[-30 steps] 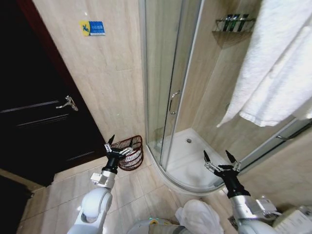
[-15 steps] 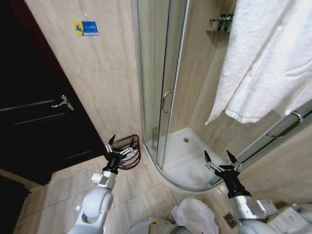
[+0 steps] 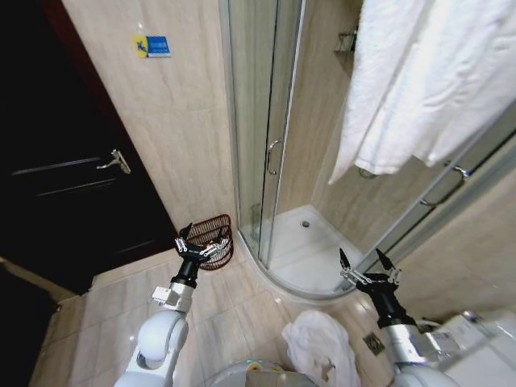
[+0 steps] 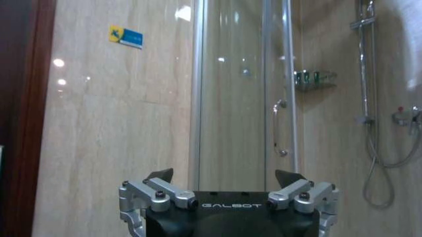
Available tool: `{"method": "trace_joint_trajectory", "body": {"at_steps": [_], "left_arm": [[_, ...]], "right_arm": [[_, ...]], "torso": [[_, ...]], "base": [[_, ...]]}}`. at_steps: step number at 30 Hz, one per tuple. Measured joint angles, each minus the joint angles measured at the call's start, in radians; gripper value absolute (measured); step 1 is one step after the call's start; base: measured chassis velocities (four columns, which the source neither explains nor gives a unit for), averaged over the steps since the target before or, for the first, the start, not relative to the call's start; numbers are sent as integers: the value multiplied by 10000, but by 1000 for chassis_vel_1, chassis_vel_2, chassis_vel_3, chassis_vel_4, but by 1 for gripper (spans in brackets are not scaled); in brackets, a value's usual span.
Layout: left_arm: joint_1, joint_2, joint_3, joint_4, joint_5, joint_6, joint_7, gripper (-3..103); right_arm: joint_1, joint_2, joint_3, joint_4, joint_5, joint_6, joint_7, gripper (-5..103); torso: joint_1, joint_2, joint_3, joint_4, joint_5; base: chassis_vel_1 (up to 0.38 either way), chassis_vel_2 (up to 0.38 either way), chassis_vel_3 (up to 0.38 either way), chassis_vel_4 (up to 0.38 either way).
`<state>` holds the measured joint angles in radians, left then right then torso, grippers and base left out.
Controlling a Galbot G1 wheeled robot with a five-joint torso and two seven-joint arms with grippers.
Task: Discard the used towel into the hamper.
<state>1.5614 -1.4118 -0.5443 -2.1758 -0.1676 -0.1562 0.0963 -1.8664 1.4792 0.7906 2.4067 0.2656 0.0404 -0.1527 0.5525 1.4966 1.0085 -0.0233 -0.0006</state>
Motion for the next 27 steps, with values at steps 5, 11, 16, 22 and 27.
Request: {"method": "trace_joint_trajectory", "body": {"at_steps": [5, 11, 16, 22, 27], "left_arm": [[17, 9, -37, -2, -5, -12, -3, 100], [12, 7, -46, 7, -8, -36, -6, 100], [8, 28, -86, 6, -20, -44, -12, 100], [-5, 31, -95, 2, -29, -44, -15, 100], [-4, 11, -81, -1, -31, -40, -21, 100]], "right_arm": [[-15, 8, -7, -1, -6, 19, -8, 100], [-28, 10, -17, -22, -17, 64, -26, 100], [-26, 7, -19, -25, -21, 68, -29, 100], [-9, 11, -35, -58, -28, 110, -22, 100], [102, -13, -35, -126, -27, 106, 144, 100]], "torso": [[2, 1, 1, 0, -1], [10, -3, 4, 1, 7], [6, -2, 3, 1, 1], [5, -2, 3, -3, 3], [1, 0, 1, 5, 2]], "base": [[186, -202, -186, 192], [172, -160, -161, 160], [133, -155, -168, 162], [155, -150, -158, 160], [89, -97, -75, 64]]}}
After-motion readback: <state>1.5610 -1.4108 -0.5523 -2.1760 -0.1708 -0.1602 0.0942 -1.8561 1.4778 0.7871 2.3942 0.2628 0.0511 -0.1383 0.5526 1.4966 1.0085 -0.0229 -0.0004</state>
